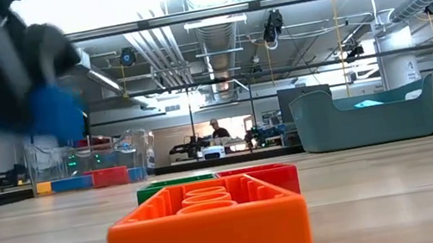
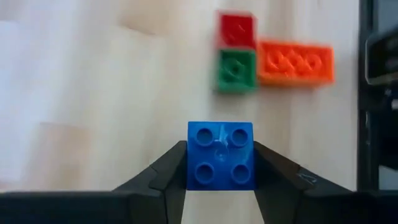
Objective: Sort blocks by size
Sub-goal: Put the small blue game piece into the transparent bin
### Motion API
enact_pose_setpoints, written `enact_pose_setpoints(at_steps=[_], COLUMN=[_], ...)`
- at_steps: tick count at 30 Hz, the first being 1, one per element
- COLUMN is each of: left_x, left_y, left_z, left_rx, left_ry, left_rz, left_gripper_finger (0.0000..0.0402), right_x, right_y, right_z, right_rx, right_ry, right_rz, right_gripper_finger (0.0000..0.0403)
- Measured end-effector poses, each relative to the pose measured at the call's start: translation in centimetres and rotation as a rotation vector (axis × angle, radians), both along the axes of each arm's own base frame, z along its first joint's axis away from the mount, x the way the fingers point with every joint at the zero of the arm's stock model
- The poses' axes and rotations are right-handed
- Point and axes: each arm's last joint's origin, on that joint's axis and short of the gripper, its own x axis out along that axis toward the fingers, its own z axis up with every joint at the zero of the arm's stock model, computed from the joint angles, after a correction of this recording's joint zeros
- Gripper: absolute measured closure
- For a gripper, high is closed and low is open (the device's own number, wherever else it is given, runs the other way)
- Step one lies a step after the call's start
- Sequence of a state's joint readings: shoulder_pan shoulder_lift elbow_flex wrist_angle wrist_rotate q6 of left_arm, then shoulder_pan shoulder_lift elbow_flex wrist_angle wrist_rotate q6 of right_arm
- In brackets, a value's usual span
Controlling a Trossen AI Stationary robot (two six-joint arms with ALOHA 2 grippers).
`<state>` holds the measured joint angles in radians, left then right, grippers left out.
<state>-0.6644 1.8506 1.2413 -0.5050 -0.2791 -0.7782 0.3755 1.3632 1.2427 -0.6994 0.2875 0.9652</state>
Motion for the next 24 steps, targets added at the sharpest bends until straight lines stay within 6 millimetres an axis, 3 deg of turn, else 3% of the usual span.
enact_pose_setpoints(at_steps=[6,14,20,24], left_x=[-0.8,-3.3,-8.6,-12.2], left_y=[6.0,19.8,30.3,35.2], left_z=[5.3,10.1,9.9,8.8], left_rx=[0.068,0.191,0.101,0.036], left_ry=[-0.06,-0.06,-0.031,0.001], left_rz=[0.131,0.377,0.674,0.874], left_gripper_finger=[0.0276,0.0275,0.0275,0.0274], right_x=[1.1,1.8,1.9,1.9], right_y=[-3.7,-7.9,-8.9,-9.1], right_z=[0.0,0.0,0.0,0.0], right_rx=[-0.032,-0.06,-0.081,-0.093], right_ry=[0.021,0.033,0.037,0.035], right_rz=[0.002,0.0,-0.006,0.0], right_gripper_finger=[0.039,0.039,0.039,0.039])
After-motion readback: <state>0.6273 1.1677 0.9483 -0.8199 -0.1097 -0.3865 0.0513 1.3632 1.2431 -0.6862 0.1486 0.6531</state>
